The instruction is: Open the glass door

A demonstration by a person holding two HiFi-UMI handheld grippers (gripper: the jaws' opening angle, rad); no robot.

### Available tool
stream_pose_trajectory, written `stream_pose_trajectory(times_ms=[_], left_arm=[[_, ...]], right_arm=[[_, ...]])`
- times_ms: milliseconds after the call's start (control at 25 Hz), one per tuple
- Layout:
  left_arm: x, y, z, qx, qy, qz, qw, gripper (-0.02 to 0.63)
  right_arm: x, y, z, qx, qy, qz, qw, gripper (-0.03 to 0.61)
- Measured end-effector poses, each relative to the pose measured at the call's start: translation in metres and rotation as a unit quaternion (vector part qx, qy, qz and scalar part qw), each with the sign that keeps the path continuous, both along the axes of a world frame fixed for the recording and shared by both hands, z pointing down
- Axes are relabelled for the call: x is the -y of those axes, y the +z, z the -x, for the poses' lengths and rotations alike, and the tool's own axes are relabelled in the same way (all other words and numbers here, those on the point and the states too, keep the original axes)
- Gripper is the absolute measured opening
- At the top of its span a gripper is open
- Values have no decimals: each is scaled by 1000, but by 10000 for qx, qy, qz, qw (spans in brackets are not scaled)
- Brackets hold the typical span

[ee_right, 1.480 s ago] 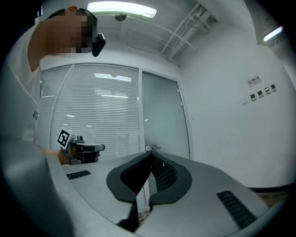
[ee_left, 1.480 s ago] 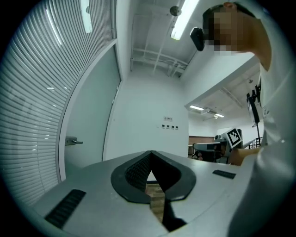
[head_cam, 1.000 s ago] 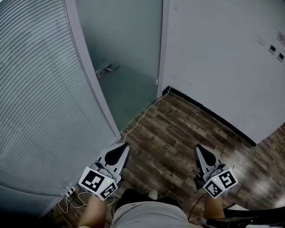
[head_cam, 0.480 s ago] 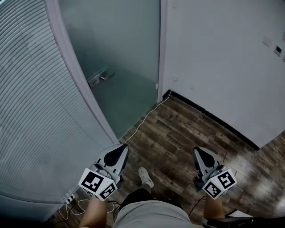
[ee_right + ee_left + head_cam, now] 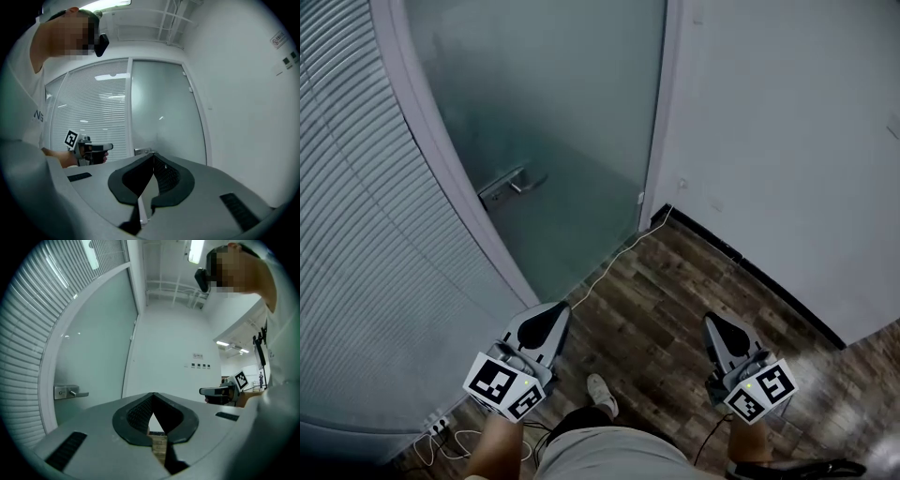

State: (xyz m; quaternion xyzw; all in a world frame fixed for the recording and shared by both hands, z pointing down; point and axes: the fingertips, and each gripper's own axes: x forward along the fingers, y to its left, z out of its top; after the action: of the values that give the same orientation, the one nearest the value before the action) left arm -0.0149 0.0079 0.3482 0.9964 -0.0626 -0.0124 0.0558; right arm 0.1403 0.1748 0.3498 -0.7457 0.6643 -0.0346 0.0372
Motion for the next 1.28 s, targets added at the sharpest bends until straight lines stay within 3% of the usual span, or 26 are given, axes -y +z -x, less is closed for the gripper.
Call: stream_pose_trajectory(times_ms=[400,760,1080,1280], left_arm=[[95,-5,-52,190,-202,-110,9996,0],[169,-7,-35,161,-1112,-42,9937,0],[235,-4,-26,92,-2420,48,9702,0],[256,-14,-28,136,-3251,98,9455,0]], right_arm=[[122,4,-44,162,-586,-116,9981,2],[227,0,-55,156,-1539,-97,9879,2],[353,-3,-68,-16,-2837,-74,9589,3],[426,-9,-76,-101,-3721,72,9281,3]])
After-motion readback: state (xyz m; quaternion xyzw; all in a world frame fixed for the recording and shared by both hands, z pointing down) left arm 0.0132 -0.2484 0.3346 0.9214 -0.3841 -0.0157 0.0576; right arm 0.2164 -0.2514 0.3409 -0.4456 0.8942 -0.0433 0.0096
